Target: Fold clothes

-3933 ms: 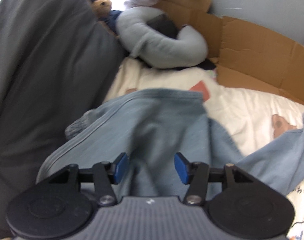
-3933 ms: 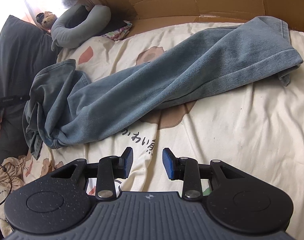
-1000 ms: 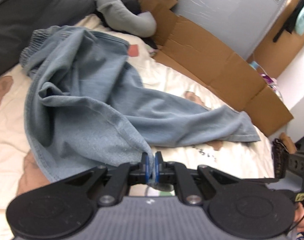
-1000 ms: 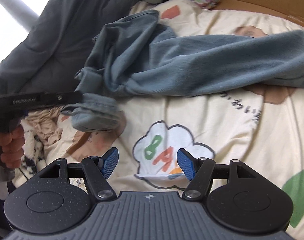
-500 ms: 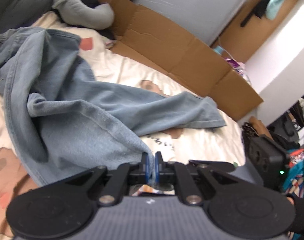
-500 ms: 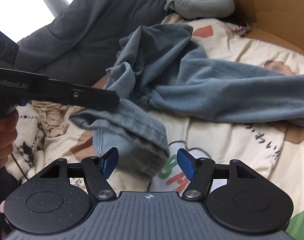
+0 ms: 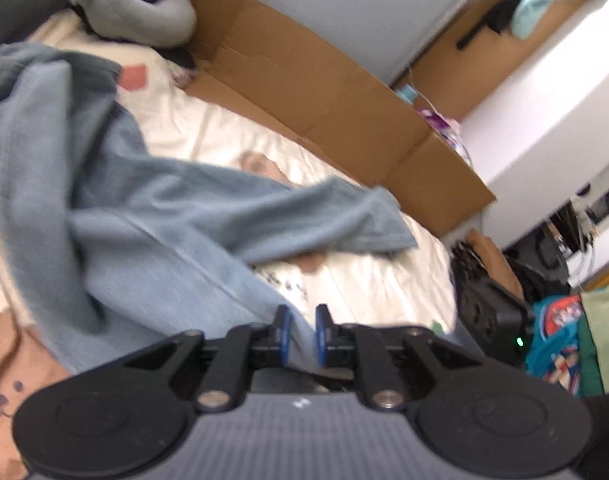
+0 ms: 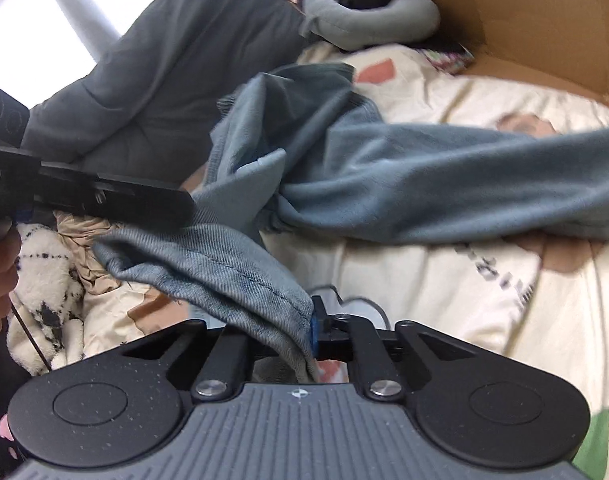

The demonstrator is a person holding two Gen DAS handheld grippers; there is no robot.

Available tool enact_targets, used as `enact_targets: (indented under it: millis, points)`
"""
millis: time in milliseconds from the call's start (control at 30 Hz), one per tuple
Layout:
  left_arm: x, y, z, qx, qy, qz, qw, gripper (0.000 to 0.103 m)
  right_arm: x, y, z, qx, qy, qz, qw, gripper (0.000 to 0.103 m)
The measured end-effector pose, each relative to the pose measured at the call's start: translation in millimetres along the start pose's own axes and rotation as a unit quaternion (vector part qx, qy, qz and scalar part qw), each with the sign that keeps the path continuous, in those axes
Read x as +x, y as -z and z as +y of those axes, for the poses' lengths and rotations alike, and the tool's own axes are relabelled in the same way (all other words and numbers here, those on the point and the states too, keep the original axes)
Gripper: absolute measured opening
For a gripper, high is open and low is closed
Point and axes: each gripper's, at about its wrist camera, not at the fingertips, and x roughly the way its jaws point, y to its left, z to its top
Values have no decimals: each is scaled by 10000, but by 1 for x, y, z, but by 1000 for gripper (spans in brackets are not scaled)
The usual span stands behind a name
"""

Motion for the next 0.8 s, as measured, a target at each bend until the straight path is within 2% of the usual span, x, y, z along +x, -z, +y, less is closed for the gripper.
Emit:
enact_targets:
  millis: [33,167,367,600,800]
  points:
    - [-1,-3,3,17,-95,-48,9999,28,-2,2,-3,55,24,39,10000,6]
    - [-4,-17,20,77,-579,-222,9980,38,-14,10,-16,275,177,179,9993,5]
    - [-9,-45,48,240,-1322,-501,9897,53,-35,19,-37,587,492,334,9965,4]
    - [4,-83,75,518,-1861,-538,9797,55,-57,27,-52,852,725,449,9927,3]
    - [31,-121,82,874,-2103,-479,9725,60,-85,37,-74,1236,1031,442,9860,3]
